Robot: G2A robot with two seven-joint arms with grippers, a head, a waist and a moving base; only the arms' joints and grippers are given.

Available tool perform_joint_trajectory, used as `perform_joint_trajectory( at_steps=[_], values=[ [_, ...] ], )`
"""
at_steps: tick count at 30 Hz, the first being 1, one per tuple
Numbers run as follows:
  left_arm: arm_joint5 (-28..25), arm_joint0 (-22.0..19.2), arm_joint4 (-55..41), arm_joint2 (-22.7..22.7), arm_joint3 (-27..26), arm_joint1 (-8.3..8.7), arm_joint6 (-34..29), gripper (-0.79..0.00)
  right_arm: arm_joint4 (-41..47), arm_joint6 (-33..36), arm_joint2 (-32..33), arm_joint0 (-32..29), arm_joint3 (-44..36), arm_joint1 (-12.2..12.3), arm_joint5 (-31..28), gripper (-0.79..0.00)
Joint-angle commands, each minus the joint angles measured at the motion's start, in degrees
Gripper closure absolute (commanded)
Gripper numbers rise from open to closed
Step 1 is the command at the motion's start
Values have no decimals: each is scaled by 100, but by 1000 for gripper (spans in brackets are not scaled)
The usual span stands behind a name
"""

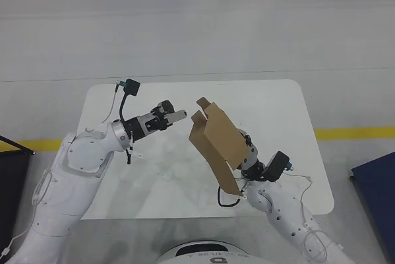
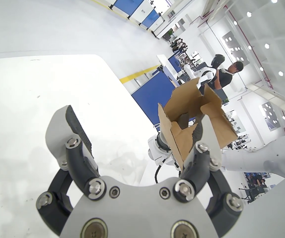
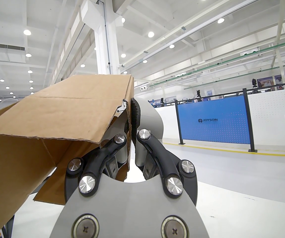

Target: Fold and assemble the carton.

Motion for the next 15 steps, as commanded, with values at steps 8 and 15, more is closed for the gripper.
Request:
perform_joint_trajectory(
  at_steps=[8,15],
  values=[
    [-75,-9,134,170,32,-19,68,-785,98,181,54,-60,-81,-14,43,0],
    [15,2,254,74,149,-10,197,-785,51,200,69,-114,-77,-40,-73,0]
  ],
)
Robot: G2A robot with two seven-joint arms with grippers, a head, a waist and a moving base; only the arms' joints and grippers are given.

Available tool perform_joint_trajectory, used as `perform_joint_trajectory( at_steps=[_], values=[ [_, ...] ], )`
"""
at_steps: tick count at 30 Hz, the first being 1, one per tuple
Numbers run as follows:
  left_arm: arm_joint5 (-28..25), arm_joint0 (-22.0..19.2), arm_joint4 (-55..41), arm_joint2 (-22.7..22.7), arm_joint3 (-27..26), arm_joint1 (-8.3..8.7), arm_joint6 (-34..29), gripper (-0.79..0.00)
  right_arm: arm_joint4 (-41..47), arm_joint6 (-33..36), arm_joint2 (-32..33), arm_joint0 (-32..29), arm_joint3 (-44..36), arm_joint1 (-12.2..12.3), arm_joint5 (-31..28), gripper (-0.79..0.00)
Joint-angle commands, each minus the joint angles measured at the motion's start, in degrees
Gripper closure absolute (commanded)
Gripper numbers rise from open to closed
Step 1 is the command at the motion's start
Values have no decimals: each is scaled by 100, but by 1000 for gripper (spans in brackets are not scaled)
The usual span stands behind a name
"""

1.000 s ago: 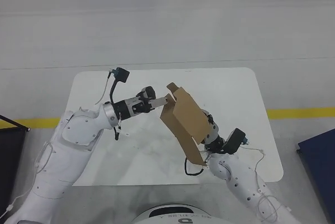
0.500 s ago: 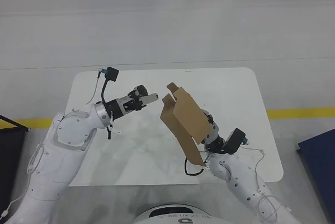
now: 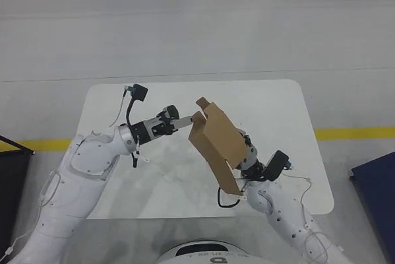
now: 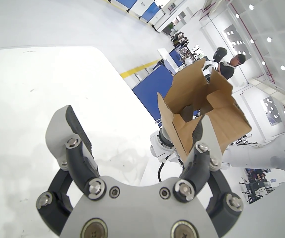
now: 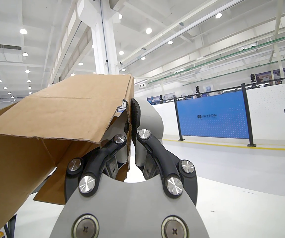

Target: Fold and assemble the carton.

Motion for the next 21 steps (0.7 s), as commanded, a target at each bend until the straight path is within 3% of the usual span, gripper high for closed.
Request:
perform_joint_trajectory(
  at_steps=[1,7,15,21],
  values=[
    [142,0,203,-92,63,12,108,-785,-13,-20,-7,-10,1,-9,-26,0],
    [579,94,713,-94,257,20,269,-785,-128,-34,-14,-46,-1,-31,-84,0],
    [331,-217,494,366,351,-60,104,-785,-189,6,-16,-82,26,-60,-162,0],
    [123,-276,616,449,369,-73,135,-785,-153,-6,3,-86,135,-86,-195,0]
  ],
)
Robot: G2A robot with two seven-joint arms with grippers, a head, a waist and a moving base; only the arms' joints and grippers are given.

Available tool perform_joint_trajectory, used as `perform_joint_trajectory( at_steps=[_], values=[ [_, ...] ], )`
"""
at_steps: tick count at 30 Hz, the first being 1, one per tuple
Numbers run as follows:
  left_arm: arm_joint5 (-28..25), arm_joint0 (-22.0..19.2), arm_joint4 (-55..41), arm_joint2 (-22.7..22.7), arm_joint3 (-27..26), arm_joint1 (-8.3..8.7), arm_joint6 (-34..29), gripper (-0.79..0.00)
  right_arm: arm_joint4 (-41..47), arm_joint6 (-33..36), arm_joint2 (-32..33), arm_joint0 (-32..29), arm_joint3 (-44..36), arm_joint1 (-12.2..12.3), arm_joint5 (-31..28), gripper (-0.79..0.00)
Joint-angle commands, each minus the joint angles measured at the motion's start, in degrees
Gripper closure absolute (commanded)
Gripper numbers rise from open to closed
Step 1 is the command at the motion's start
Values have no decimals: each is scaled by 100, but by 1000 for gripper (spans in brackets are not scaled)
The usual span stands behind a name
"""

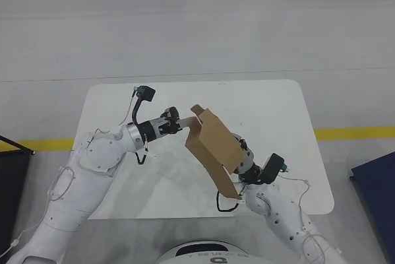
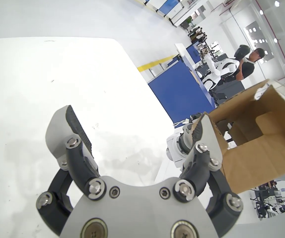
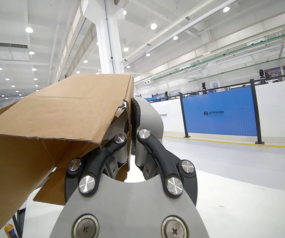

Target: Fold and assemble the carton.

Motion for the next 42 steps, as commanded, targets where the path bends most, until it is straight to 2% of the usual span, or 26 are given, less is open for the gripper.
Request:
perform_joint_trajectory(
  at_steps=[1,17,25,35,42],
  values=[
    [-85,14,41,5,-32,2,0,-785,13,-13,7,-6,33,-6,-25,0],
    [-203,-51,266,156,-137,4,-321,-785,-29,-2,-31,68,253,-89,-147,0],
    [-157,-31,341,55,-220,29,-402,-785,-182,11,-42,36,266,-103,-217,0],
    [-241,299,279,-494,-494,119,-319,-785,-137,-61,33,9,264,-118,-344,0],
    [-649,611,-568,-1015,-837,164,-148,-785,-174,-65,51,19,282,-133,-397,0]
  ],
)
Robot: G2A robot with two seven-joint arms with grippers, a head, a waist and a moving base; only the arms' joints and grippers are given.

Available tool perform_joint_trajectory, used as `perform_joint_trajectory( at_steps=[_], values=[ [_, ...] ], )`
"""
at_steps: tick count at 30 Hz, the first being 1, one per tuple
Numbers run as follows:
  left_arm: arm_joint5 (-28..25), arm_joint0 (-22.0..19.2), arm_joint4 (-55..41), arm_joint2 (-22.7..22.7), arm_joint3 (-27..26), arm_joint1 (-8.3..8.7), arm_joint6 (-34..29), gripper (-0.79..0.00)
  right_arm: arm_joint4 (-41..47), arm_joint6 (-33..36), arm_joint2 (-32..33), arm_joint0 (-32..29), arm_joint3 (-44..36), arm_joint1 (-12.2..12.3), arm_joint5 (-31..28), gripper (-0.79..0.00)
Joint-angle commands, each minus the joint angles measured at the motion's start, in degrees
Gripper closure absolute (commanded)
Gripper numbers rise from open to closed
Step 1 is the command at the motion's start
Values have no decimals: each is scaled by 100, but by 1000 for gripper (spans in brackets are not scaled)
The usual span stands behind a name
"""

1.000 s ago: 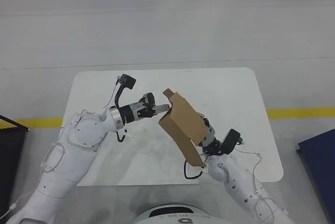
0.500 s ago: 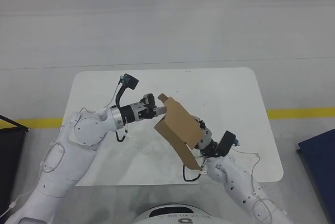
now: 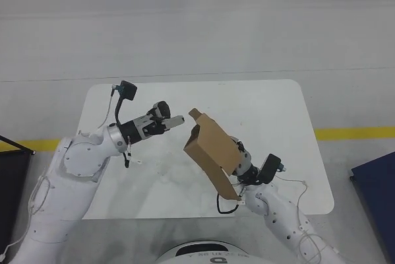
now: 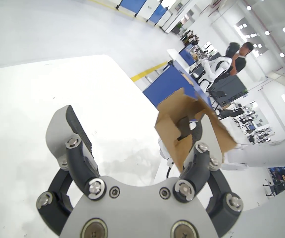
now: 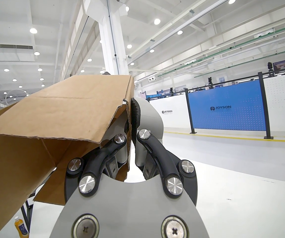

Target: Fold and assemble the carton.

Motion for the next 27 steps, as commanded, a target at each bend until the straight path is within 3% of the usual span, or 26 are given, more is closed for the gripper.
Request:
perform_joint_trajectory(
  at_steps=[1,6,15,27],
  values=[
    [-62,8,-128,-50,-79,4,-2,-785,-11,2,4,2,5,-4,-10,0],
    [128,-300,95,198,-117,-25,-3,-785,-45,-4,15,-2,9,-13,-27,0],
    [730,-921,1060,1035,34,-127,-71,-785,-92,-152,106,-109,54,-8,-63,0],
    [674,-845,1353,1199,33,-111,-460,-785,-115,-212,151,-151,73,-18,-139,0]
  ],
)
